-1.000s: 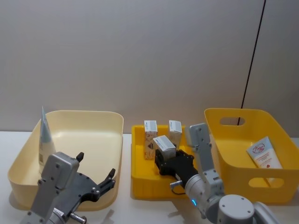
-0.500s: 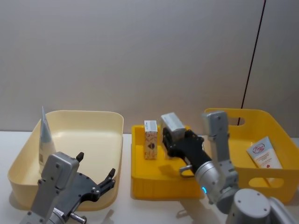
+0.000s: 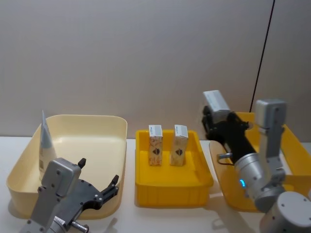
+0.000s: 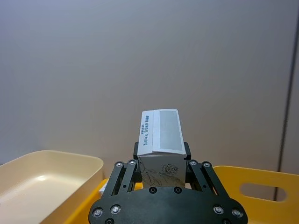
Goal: Bimanual collaborative sorting of washing and personal care products
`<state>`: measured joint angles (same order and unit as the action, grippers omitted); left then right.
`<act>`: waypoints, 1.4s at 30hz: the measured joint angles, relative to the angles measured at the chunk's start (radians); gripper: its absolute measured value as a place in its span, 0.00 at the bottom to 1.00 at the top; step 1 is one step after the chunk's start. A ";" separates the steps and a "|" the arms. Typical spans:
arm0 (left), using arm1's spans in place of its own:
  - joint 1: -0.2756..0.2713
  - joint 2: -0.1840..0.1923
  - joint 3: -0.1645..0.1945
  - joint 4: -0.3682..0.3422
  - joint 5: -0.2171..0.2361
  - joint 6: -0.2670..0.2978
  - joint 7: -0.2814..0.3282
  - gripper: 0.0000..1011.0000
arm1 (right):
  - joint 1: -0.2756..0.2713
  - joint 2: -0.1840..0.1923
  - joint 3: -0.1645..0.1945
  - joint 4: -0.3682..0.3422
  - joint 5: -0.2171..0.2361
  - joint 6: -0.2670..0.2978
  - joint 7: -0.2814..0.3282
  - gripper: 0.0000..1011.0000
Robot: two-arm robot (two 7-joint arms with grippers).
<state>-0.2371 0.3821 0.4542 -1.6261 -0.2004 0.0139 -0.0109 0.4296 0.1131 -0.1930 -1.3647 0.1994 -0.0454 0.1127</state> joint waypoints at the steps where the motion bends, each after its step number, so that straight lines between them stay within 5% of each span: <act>1: 0.000 0.000 0.000 0.000 0.000 0.000 0.000 0.99 | -0.011 0.004 0.014 -0.019 0.000 0.000 -0.010 0.43; 17: 0.000 0.000 0.000 0.000 0.000 0.000 0.000 0.99 | -0.139 0.029 0.114 -0.196 -0.026 0.123 -0.125 0.43; 42: 0.000 0.000 0.000 0.000 0.000 0.000 0.000 0.99 | -0.164 0.023 0.140 -0.239 -0.083 0.322 -0.202 0.43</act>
<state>-0.2371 0.3821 0.4542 -1.6262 -0.2004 0.0138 -0.0109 0.2659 0.1359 -0.0526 -1.6040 0.1160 0.2769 -0.0895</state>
